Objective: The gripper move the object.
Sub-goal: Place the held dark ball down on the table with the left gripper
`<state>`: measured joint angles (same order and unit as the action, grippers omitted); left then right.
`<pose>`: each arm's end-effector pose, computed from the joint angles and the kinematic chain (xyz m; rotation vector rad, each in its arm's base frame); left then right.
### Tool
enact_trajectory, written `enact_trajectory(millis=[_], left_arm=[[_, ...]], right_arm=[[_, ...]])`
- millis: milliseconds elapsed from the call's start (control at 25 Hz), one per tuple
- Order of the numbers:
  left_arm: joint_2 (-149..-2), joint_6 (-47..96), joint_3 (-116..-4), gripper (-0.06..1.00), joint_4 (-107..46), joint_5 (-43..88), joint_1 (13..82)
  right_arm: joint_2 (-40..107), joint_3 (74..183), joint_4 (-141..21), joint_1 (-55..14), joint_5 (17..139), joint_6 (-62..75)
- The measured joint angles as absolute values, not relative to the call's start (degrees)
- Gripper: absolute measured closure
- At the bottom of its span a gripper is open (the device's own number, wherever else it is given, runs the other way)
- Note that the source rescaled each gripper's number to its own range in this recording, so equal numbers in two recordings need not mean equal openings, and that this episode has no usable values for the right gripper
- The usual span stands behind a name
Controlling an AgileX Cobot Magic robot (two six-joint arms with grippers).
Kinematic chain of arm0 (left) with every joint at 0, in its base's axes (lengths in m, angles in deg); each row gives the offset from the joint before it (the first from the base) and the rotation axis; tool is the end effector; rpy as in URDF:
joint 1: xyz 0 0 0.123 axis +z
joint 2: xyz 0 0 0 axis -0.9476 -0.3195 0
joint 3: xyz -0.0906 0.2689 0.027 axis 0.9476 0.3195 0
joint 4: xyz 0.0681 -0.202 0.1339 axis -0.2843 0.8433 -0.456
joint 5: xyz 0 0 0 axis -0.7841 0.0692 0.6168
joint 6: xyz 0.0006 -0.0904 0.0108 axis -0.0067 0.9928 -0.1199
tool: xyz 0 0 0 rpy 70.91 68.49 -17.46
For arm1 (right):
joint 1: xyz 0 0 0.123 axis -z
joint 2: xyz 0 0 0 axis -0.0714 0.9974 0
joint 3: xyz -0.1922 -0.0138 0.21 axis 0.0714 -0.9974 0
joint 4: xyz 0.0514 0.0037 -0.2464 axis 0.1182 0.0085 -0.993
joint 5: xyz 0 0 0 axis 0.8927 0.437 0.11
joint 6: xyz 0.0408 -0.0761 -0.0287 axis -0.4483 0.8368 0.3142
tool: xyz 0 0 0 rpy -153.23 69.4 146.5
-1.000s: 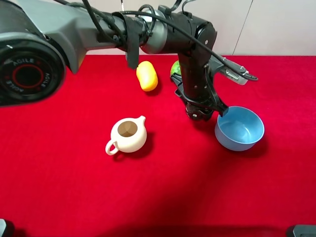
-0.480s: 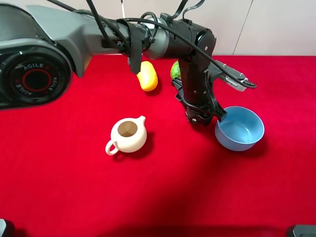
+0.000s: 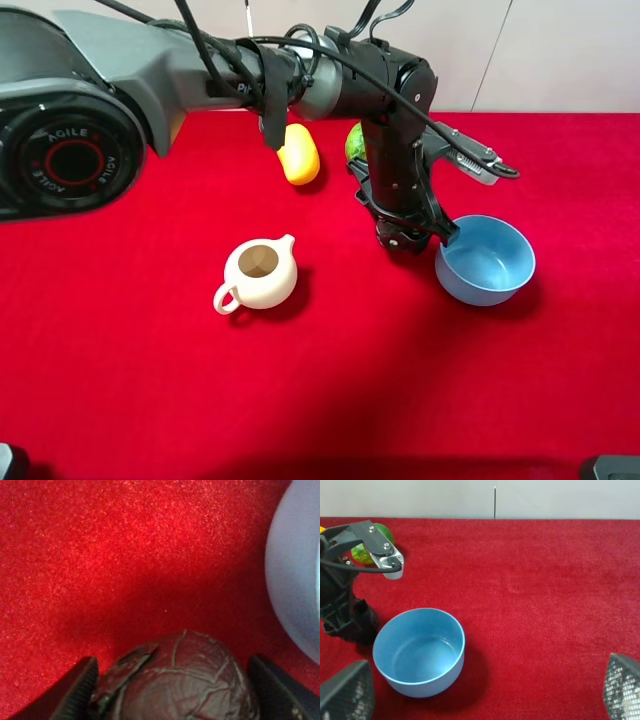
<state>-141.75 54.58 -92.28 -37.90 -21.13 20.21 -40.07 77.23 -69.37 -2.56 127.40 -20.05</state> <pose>0.3150 -0.4022 0.1171 1.2497 2.5524 -0.3149 -0.0042 -0.0022 0.2810 -0.0493 1.9946 0.0921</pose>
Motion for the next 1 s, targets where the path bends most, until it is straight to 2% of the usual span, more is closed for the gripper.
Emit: enact_trajectory(millis=[80,200,400,520,880,1000], left_arm=[[-141.7,54.6,-92.3,0.94,-37.9,-21.1,20.2],[-141.7,54.6,-92.3,0.86,-37.9,-21.1,20.2],[-141.7,54.6,-92.3,0.56,-38.0,-21.1,20.2],[-141.7,54.6,-92.3,0.43,-38.0,-21.1,20.2],[-141.7,54.6,-92.3,0.36,-38.0,-21.2,20.2],[-141.5,54.6,-92.3,0.24,-38.6,-21.7,20.2]], right_arm=[[-40.1,77.2,-69.4,-2.6,127.4,-20.1],[-40.1,77.2,-69.4,-2.6,127.4,-20.1],[-40.1,77.2,-69.4,-2.6,127.4,-20.1],[-40.1,77.2,-69.4,-2.6,127.4,-20.1],[-40.1,77.2,-69.4,-2.6,127.4,-20.1],[-40.1,77.2,-69.4,-2.6,127.4,-20.1]])
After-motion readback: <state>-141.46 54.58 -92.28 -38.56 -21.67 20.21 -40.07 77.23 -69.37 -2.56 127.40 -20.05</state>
